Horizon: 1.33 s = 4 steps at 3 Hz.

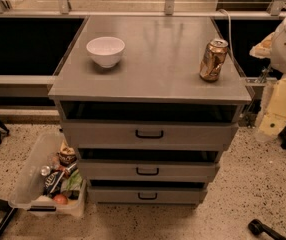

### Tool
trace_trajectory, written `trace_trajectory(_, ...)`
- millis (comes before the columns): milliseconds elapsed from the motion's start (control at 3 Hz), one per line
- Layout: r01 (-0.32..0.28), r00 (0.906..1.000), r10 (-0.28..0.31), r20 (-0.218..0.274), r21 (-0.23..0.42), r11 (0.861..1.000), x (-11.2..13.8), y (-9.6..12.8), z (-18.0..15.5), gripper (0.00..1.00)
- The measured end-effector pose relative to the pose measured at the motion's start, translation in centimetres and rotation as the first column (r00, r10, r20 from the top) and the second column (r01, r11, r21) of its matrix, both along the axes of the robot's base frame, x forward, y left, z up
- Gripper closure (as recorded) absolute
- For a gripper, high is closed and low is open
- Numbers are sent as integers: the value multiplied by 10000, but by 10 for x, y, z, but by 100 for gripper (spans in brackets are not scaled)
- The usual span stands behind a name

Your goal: Open top drawer

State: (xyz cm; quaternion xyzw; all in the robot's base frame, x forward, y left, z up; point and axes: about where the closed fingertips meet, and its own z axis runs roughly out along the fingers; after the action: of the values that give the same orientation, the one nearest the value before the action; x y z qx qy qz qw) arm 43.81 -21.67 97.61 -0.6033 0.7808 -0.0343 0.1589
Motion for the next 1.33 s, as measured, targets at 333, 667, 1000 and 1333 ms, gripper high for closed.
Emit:
trace_trajectory(333, 0, 10000, 0, 0, 1, 10000, 0, 0, 0, 0)
trace_trajectory(667, 64, 10000, -65, 9, 601, 9982, -1, -1, -29, 0)
trace_trajectory(1000, -134, 9964, 337, -772, 2493, 9683, -13, 0, -134, 0)
trace_trajectory(1333, 527, 9901, 168, -1394, 4798, 8758, -36, -1, -250, 0)
